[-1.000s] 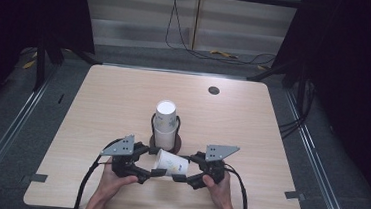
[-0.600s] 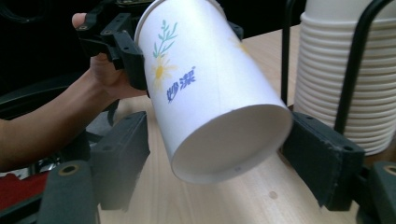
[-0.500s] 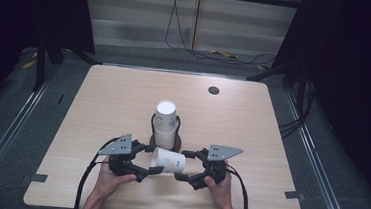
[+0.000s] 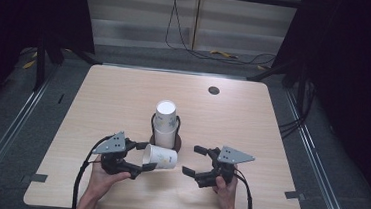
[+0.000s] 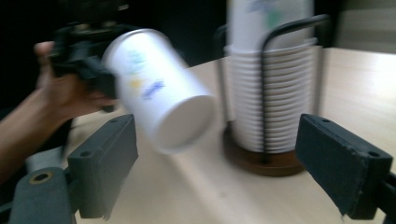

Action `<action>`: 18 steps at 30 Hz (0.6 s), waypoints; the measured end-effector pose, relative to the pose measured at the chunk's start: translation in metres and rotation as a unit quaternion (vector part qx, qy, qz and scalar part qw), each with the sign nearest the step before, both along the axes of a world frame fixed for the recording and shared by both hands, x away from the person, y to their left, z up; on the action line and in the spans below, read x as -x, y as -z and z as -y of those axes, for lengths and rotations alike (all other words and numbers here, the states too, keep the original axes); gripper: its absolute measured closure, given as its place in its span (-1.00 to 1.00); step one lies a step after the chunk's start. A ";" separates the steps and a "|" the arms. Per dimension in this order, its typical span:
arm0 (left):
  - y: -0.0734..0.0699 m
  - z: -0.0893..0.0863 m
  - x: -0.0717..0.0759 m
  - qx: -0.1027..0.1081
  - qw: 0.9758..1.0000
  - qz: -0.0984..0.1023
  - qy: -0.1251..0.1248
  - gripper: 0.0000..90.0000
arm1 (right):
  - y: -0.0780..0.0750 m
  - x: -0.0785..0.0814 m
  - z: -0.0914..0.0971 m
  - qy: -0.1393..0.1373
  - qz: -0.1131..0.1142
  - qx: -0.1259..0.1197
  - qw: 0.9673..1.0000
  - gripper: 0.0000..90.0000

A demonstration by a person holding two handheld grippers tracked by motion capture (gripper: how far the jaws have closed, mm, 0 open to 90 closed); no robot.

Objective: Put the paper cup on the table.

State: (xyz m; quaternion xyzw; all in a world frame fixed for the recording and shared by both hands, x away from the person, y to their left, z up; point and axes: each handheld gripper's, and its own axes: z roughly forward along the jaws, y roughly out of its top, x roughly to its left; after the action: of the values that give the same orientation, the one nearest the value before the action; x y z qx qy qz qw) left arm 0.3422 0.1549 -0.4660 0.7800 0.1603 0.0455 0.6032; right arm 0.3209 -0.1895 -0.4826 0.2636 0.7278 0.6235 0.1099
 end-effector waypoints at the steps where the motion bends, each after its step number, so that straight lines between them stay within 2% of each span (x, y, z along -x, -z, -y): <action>1: 0.000 0.000 0.000 0.000 1.000 0.000 0.000 -0.39 | -0.001 0.001 0.002 0.023 0.003 0.001 1.000 -0.71; 2: 0.000 -0.004 0.000 -0.003 1.000 -0.001 -0.005 -0.39 | -0.001 0.001 0.004 0.039 0.007 0.000 0.999 -0.72; 4: -0.001 -0.009 0.000 -0.003 1.000 -0.001 -0.011 -0.39 | -0.002 0.002 0.008 0.053 0.011 -0.001 0.999 -0.72; 6: -0.002 -0.015 -0.001 -0.003 1.000 -0.004 -0.019 -0.39 | -0.003 0.004 0.010 0.081 0.019 0.002 0.997 -0.72; 7: -0.002 -0.015 -0.001 -0.003 1.000 -0.004 -0.019 -0.39 | -0.003 0.004 0.010 0.081 0.019 0.002 0.997 -0.72; 8: -0.003 -0.020 -0.001 0.001 1.000 -0.007 -0.026 -0.39 | -0.003 0.006 0.013 0.108 0.021 0.009 0.994 -0.71; 9: -0.003 -0.020 -0.001 0.001 1.000 -0.007 -0.026 -0.39 | -0.003 0.006 0.013 0.108 0.021 0.009 0.994 -0.71; 11: -0.003 -0.029 -0.001 -0.004 0.999 -0.013 -0.044 -0.39 | -0.001 0.007 0.014 0.133 0.012 0.017 0.991 -0.72; 13: -0.003 -0.033 -0.001 -0.011 0.998 -0.014 -0.053 -0.39 | -0.001 0.008 0.013 0.151 0.017 0.029 0.988 -0.72; 17: -0.005 -0.042 -0.001 -0.019 0.997 -0.013 -0.067 -0.39 | 0.001 0.010 0.012 0.190 0.028 0.039 0.981 -0.72; 18: -0.005 -0.044 -0.001 -0.014 0.998 -0.013 -0.067 -0.39 | 0.001 0.010 0.011 0.200 0.030 0.041 0.979 -0.72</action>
State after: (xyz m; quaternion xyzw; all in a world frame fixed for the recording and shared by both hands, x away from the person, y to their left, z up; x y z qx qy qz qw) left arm 0.3431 0.1994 -0.4606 0.7762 0.2196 0.0780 0.5858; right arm 0.3105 -0.2007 -0.4840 0.3799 0.6816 0.5664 0.2650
